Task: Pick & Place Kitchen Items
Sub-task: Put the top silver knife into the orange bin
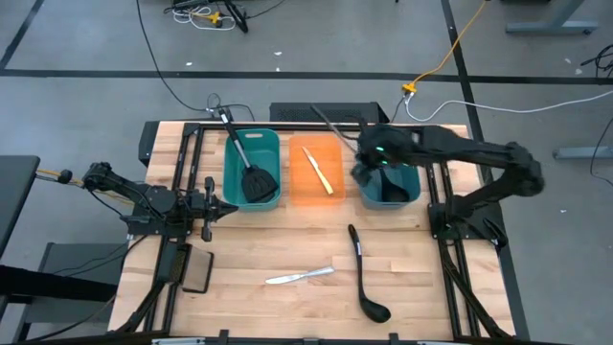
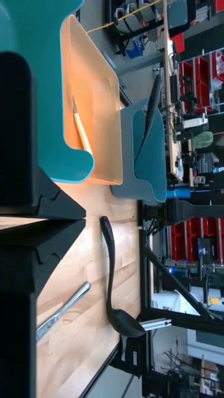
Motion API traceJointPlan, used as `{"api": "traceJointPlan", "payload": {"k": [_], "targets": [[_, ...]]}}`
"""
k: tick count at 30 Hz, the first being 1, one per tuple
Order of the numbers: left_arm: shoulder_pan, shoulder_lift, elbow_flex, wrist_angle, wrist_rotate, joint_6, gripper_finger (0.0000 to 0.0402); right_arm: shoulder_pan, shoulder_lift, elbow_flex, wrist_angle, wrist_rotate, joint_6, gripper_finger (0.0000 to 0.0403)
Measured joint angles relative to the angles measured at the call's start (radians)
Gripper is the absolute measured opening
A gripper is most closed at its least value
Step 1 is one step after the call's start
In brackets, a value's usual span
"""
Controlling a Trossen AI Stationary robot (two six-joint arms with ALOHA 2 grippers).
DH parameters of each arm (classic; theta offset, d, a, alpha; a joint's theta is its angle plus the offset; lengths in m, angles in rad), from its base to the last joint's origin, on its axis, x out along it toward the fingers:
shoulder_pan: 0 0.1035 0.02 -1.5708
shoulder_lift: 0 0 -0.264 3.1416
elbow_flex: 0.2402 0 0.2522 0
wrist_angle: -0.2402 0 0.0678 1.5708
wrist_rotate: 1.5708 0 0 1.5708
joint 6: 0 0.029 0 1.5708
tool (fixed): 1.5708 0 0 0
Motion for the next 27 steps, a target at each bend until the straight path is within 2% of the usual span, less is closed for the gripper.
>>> {"api": "traceJointPlan", "payload": {"k": [5, 10, 18, 27], "targets": [[0.0, 0.0, 0.0, 0.0, 0.0, 0.001, 0.0014, -0.071, 0.148, 0.013, 0.066, -0.123, -0.008, 0.0025], [0.0, 0.0, 0.0, 0.0, 0.0, 0.004, 0.001, -0.103, 0.281, 0.013, 0.095, -0.182, 0.015, 0.0025], [0.0, 0.0, 0.0, 0.0, 0.002, 0.004, 0.0013, -0.105, 0.432, 0.012, 0.088, -0.199, 0.072, 0.0025], [0.0, 0.0, 0.0, 0.0, 0.023, 0.004, 0.001, -0.122, 0.531, 0.012, 0.144, -0.225, 0.097, 0.0025]]}}
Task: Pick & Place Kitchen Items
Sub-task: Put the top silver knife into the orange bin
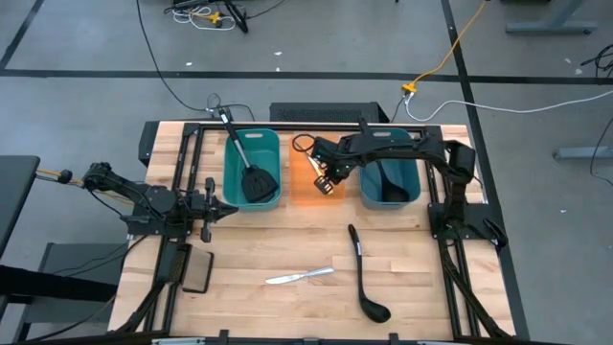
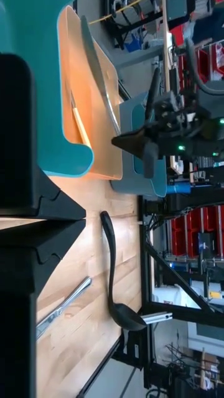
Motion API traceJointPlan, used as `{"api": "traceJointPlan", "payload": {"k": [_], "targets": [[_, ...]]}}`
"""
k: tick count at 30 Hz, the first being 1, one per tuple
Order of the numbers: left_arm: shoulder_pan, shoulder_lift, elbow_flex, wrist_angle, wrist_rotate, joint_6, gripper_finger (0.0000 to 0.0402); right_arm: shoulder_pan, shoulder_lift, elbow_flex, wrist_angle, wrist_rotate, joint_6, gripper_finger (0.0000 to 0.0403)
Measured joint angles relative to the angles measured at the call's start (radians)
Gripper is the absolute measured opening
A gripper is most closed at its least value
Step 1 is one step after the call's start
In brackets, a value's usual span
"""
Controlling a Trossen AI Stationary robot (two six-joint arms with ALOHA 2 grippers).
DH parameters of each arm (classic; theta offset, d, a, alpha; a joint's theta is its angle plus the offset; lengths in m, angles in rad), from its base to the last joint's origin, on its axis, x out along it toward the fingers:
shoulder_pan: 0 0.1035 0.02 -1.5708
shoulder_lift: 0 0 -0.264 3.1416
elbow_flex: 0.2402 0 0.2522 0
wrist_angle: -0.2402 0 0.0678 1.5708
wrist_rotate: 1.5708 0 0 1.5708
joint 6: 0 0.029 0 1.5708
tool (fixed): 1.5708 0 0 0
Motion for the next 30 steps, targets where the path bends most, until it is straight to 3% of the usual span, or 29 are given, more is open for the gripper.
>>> {"api": "traceJointPlan", "payload": {"k": [15, 21, 25, 30], "targets": [[0.0, 0.0, 0.0, 0.0, 0.006, 0.0, 0.0009, -0.017, 0.029, 0.0, -0.001, -0.042, 0.055, 0.0025], [0.0, 0.0, 0.0, 0.0, 0.005, 0.0, 0.0015, -0.007, 0.029, -0.022, 0.049, -0.016, 0.08, 0.0025], [0.0, 0.0, 0.0, 0.0, 0.006, -0.001, 0.001, 0.011, 0.029, -0.043, 0.074, 0.062, 0.078, 0.0025], [0.0, 0.0, 0.0, 0.0, 0.007, -0.001, 0.0008, 0.022, 0.028, -0.057, 0.141, 0.063, 0.072, 0.0025]]}}
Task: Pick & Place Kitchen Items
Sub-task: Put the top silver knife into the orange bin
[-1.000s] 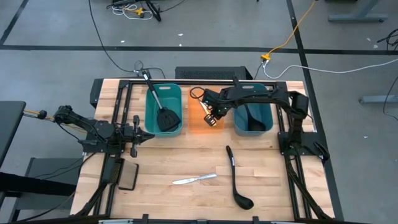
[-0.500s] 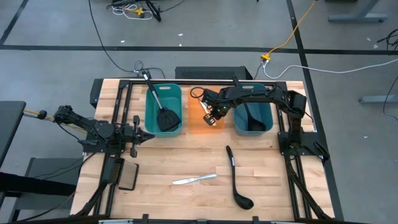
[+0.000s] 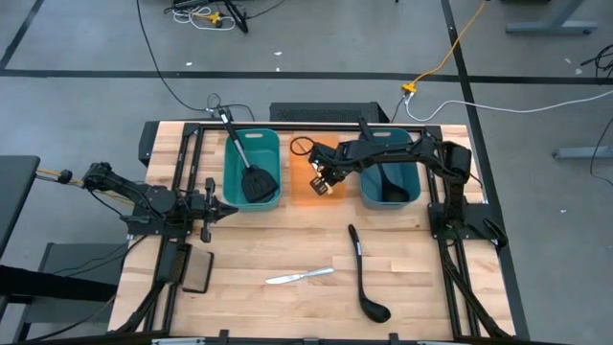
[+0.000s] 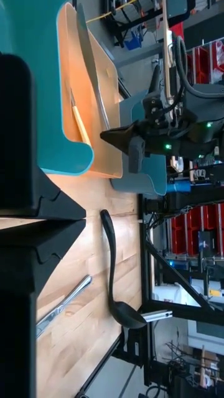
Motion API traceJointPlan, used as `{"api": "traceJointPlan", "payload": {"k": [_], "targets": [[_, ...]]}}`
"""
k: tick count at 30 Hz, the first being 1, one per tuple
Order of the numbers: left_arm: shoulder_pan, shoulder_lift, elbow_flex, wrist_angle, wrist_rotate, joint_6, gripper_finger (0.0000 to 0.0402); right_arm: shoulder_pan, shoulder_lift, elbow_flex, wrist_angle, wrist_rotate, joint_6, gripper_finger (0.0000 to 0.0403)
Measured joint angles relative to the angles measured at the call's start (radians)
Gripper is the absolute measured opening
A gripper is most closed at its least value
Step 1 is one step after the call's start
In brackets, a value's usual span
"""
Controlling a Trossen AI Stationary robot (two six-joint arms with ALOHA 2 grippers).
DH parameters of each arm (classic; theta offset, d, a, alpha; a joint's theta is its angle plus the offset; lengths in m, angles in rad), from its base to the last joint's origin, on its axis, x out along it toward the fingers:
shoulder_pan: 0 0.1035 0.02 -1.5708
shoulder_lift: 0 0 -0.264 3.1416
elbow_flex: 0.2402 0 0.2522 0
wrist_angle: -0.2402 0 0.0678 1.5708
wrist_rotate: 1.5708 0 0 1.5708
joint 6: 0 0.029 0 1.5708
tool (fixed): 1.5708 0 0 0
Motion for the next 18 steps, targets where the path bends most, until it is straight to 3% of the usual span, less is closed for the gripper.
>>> {"api": "traceJointPlan", "payload": {"k": [8, 18], "targets": [[0.0, 0.0, 0.0, 0.0, 0.0, 0.0, 0.0015, 0.002, 0.0, -0.032, 0.0, -0.056, 0.073, 0.0025], [0.0, 0.0, 0.0, 0.0, 0.0, 0.0, 0.0008, 0.002, 0.0, -0.072, 0.067, -0.044, 0.097, 0.0025]]}}
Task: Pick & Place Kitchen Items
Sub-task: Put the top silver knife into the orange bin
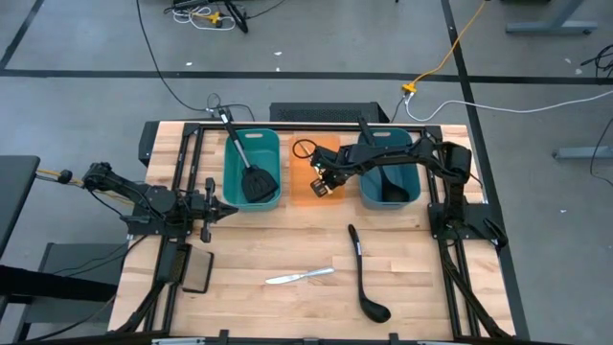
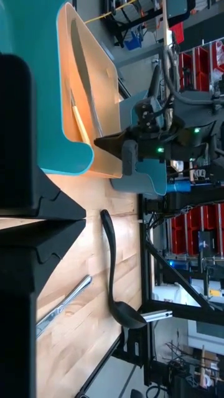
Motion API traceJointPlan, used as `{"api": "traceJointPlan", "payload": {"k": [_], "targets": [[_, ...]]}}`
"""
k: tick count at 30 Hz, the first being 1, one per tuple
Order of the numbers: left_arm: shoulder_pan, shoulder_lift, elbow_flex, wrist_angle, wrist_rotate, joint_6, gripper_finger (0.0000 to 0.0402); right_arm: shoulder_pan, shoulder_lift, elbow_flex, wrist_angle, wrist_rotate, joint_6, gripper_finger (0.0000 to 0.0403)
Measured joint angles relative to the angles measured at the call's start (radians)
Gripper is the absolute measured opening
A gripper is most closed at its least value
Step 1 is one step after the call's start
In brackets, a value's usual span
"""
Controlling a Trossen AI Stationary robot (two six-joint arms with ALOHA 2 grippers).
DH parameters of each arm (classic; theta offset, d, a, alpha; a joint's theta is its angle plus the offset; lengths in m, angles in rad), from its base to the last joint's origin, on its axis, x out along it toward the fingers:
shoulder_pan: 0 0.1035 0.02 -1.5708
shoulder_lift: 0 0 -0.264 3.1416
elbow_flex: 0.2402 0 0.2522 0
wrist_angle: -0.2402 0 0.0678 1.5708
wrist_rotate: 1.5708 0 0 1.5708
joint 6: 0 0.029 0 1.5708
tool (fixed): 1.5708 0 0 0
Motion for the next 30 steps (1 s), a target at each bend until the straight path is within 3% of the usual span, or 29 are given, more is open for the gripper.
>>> {"api": "traceJointPlan", "payload": {"k": [17, 30], "targets": [[0.0, 0.0, 0.0, 0.0, 0.0, 0.0, 0.0009, -0.004, -0.001, -0.044, 0.049, -0.011, -0.017, 0.0036], [0.0, 0.0, 0.0, 0.0, 0.0, 0.0, 0.001, -0.017, -0.001, -0.045, 0.048, -0.086, -0.084, 0.0039]]}}
